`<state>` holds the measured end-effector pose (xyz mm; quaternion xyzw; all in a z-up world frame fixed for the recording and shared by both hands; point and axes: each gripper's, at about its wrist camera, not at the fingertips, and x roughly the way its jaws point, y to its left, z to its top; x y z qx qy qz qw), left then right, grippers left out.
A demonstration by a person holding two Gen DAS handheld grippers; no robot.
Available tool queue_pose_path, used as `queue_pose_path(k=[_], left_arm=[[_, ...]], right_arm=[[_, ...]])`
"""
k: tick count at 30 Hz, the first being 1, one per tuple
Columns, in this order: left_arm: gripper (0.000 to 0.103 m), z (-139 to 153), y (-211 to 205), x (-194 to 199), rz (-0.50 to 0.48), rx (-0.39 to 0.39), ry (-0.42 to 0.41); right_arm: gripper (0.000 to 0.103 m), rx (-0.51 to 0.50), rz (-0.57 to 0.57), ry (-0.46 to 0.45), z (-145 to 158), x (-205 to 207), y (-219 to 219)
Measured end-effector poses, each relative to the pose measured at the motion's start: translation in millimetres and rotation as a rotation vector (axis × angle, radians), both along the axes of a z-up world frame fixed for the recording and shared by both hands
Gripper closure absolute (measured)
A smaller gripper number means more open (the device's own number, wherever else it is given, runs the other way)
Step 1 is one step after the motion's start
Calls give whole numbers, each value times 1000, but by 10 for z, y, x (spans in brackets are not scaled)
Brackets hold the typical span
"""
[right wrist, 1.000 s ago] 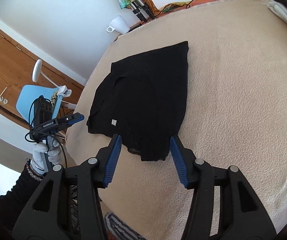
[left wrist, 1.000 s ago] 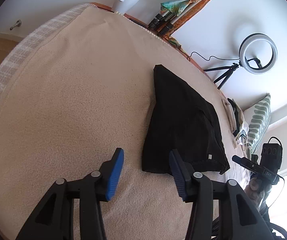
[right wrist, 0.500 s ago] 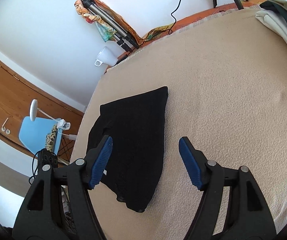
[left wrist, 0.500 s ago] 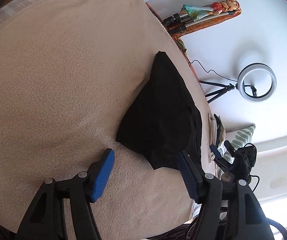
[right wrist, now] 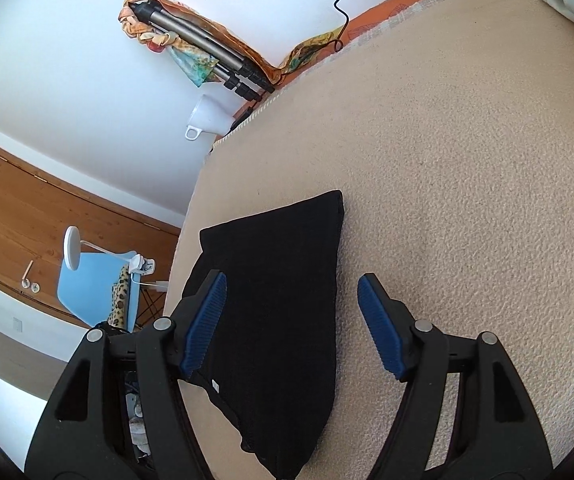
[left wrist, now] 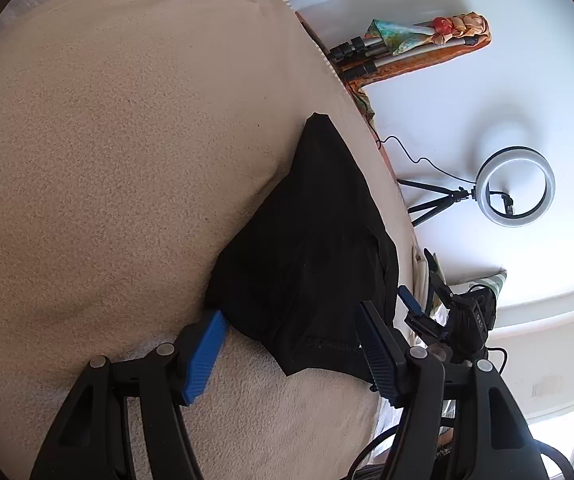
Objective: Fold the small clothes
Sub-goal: 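Grasp the folded black shirt bundle with both grippers, then lift and carry the folded shirt toward the clothes stack with both grippers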
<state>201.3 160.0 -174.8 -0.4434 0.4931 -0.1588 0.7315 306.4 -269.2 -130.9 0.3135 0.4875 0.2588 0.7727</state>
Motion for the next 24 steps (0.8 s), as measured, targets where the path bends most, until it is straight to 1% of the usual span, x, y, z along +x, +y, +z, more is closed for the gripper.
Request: queue_pose_path(k=[5, 10, 13, 15, 18, 22, 24], left_arm=[[37, -2, -31, 38, 10, -1, -2], [37, 11, -95, 100, 7, 9, -9], [37, 14, -137, 129, 3, 17, -18], [37, 19, -163, 144, -2, 24, -25], [38, 14, -191, 178, -2, 17, -24], [47, -7, -225, 255, 4, 9, -16], [49, -12, -249, 285, 3, 10, -15]], right_arm=[[31, -18, -1, 32, -141, 88, 21], [37, 11, -10, 34, -190, 191, -4], [41, 50, -16, 45, -236, 253, 1], [45, 53, -7, 44, -246, 287, 48], [47, 53, 6, 39, -251, 329, 127], [48, 65, 16, 42, -258, 393, 218], [49, 66, 21, 41, -259, 422, 264]])
